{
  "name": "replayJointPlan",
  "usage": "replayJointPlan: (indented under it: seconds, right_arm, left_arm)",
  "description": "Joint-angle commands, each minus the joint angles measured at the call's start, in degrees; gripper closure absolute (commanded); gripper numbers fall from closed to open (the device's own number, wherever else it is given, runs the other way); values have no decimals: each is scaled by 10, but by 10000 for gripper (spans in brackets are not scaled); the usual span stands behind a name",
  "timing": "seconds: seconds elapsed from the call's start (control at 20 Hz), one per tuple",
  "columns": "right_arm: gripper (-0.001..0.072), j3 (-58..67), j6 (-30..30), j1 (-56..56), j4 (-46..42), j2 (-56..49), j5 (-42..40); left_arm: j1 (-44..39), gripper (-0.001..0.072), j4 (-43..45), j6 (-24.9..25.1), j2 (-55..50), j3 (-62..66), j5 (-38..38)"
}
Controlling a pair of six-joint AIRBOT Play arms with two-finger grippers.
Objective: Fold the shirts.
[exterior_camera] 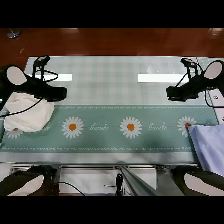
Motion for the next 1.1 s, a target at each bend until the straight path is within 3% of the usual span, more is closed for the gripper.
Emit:
replayJointPlan:
  seconds: [0.0,0.1,0.25,0.3,0.35,0.4,0.45,0.6,0.75,0.9,1.05]
  right_arm:
    - [688,0,0,0,0,0,-7]
    - [688,0,0,0,0,0,-33]
    - [684,0,6,0,2,-1,-46]
    - [544,0,15,0,-3,-1,-46]
    - [136,-2,18,0,-6,-1,-41]
    - [96,-2,12,1,-5,-2,-28]
    - [96,-2,-6,0,-6,-3,-3]
    - [96,-3,-16,0,-18,-3,57]
    - [96,-3,-13,1,-1,-3,58]
    - [96,-3,-13,1,52,-3,28]
    - [96,-3,-5,1,92,-3,12]
  left_arm:
    - [0,686,0,1,-1,0,0]
    - [0,685,0,1,-2,0,4]
    - [0,684,1,1,-7,0,76]
    - [1,614,11,8,-9,0,103]
    - [2,260,29,7,-13,0,123]
    - [3,2,65,8,-15,2,130]
    - [9,5,131,3,-16,11,120]
    - [86,6,287,-105,-13,22,101]
    - [215,6,292,-181,-22,0,78]
    - [288,7,253,-179,-48,-37,67]
    - [292,8,195,-152,-92,-53,92]
